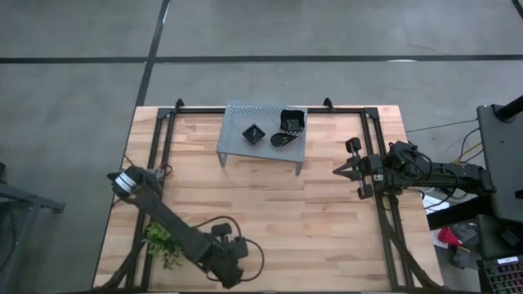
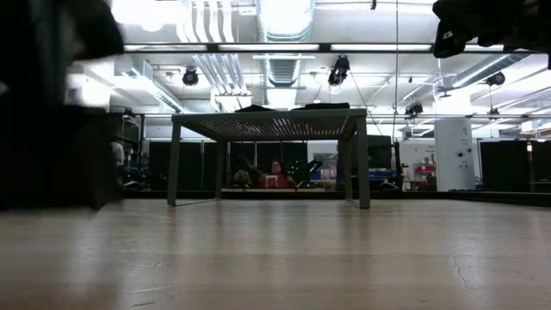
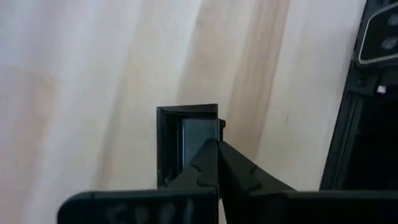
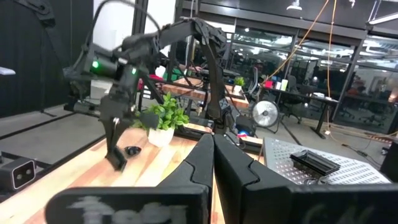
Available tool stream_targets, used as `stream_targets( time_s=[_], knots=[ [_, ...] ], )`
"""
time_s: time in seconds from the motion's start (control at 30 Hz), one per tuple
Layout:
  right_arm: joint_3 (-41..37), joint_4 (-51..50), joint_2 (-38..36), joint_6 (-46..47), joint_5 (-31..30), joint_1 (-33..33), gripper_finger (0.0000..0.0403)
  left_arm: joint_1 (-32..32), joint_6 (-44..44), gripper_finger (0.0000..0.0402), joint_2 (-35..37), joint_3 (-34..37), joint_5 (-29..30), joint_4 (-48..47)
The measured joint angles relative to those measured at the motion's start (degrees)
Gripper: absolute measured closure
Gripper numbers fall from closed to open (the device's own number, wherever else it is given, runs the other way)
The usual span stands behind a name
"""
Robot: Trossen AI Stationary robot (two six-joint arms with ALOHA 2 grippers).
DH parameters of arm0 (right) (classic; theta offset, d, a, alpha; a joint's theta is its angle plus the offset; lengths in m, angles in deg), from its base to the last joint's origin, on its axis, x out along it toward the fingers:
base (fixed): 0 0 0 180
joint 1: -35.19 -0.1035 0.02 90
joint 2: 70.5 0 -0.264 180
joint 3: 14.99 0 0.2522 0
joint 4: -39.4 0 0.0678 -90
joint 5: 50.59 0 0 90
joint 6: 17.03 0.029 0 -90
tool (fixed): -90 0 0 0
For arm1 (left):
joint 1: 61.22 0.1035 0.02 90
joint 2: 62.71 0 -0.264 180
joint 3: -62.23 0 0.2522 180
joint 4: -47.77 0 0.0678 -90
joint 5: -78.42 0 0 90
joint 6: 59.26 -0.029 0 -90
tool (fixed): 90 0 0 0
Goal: Pick & Place Mini shaped plates
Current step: Stack the black square plate on top of the other black square plate on the shelf
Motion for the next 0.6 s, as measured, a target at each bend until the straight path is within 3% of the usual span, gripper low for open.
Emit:
stream_targets(
  time_s=[0.23,0.37,0.5,0.6],
  knots=[
    [0.0,0.0,0.0,-0.16,0.01,-0.02,0.0394,2.42,-8.61,0.0401,-0.02,-11.88,7.6,-18.21],
    [0.0,0.0,0.0,0.06,0.02,-0.02,0.0394,4.04,-16.01,0.0401,0.0,-18.87,19.96,-28.11],
    [0.0,0.0,0.0,-0.17,0.02,-0.02,0.0394,5.72,-25.53,0.0401,0.02,-22.7,36.34,-30.85],
    [0.0,0.0,0.0,0.06,0.0,-0.02,0.0394,8.92,-30.48,0.0401,0.02,-24.46,40.62,-30.73]
  ],
)
